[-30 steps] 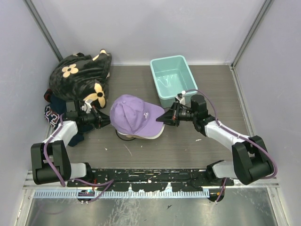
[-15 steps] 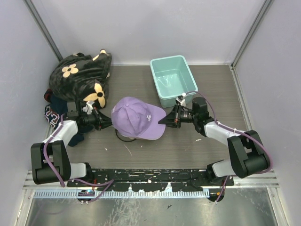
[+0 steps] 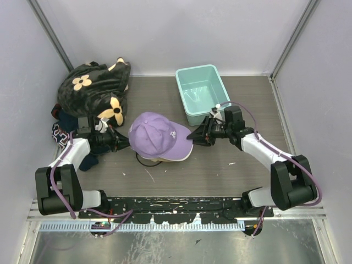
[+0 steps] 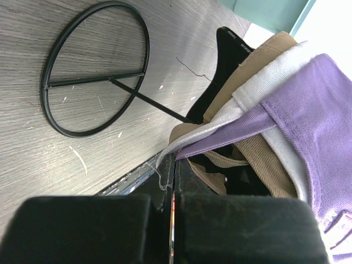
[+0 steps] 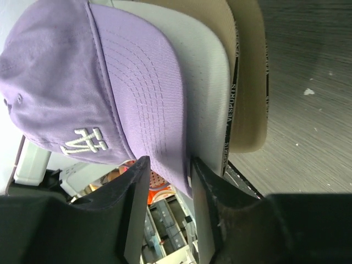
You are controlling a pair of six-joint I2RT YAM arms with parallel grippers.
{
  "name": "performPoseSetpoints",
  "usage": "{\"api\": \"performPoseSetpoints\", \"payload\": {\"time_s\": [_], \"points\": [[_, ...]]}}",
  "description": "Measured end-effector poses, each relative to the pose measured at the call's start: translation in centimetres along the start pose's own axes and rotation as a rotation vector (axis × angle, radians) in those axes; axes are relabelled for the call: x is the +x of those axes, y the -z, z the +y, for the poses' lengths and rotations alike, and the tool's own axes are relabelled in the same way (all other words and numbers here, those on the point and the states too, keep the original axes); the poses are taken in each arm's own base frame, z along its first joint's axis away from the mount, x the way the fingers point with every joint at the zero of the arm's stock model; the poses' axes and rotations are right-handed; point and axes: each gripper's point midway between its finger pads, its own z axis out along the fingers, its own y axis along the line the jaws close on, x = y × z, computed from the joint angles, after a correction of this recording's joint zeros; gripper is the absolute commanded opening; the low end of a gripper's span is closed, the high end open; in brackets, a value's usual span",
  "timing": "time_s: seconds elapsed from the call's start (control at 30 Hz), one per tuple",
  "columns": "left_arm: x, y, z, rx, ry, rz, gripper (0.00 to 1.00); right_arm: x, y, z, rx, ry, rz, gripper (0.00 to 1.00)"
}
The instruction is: Stack the hats
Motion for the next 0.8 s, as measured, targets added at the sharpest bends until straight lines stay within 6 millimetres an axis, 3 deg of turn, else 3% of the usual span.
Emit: {"api": "performPoseSetpoints", "payload": {"time_s": [0.23,0.47,0.67,0.8], "points": [[-0.3,0.1,-0.2,-0.014,0.003,-0.013,0.04,-1.2,1.2,0.5,0.104,0.064,-0.075,0.45],[-1.0,0.5,-1.3,0.000,0.009,-0.049,0.29,-1.8,2.0,0.5,0.182,0.107,-0.103,0.48],[-1.9,1.2,-3.6,0.065,-0.020,-0.114,0.40,-2.3,2.6,1.1,0.226,0.142,-0.119,0.52],[-2.3,1.3,-4.0,0.076,-0.012,-0.127,0.44,-2.6,3.0,1.7,0.236,0.160,-0.130,0.53]]}}
